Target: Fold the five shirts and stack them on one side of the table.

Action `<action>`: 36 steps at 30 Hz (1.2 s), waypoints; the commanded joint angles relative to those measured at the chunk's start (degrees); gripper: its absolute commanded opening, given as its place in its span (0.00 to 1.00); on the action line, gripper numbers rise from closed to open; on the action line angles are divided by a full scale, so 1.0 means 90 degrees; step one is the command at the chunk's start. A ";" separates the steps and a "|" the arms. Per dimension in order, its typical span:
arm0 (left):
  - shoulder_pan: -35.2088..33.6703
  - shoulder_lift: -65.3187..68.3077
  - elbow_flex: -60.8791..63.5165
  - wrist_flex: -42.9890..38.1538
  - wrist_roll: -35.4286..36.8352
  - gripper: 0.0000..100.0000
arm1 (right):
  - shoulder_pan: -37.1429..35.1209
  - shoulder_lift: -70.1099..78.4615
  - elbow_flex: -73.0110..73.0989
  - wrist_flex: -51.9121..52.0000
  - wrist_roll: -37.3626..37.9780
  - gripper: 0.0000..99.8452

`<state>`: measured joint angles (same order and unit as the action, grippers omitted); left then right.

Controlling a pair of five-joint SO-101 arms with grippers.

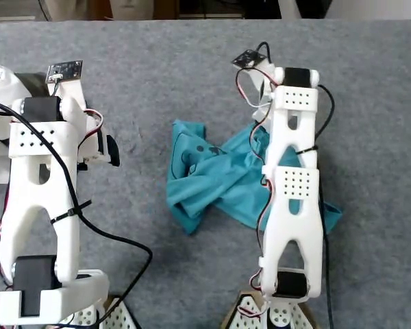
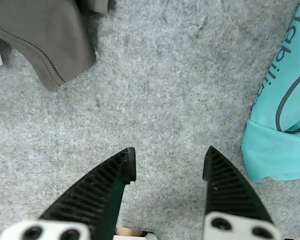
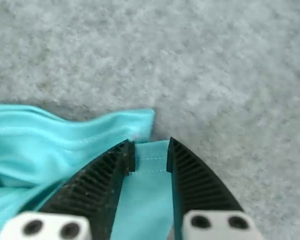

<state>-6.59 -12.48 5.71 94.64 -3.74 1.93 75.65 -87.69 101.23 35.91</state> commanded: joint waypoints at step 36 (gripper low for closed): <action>0.0000 -0.0161 -0.0029 0.0039 -0.0029 0.22 | 0.0220 0.0415 -0.0474 0.0049 0.0606 0.10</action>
<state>-6.59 -12.48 5.71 94.64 -3.74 3.87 79.78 -90.68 100.70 41.01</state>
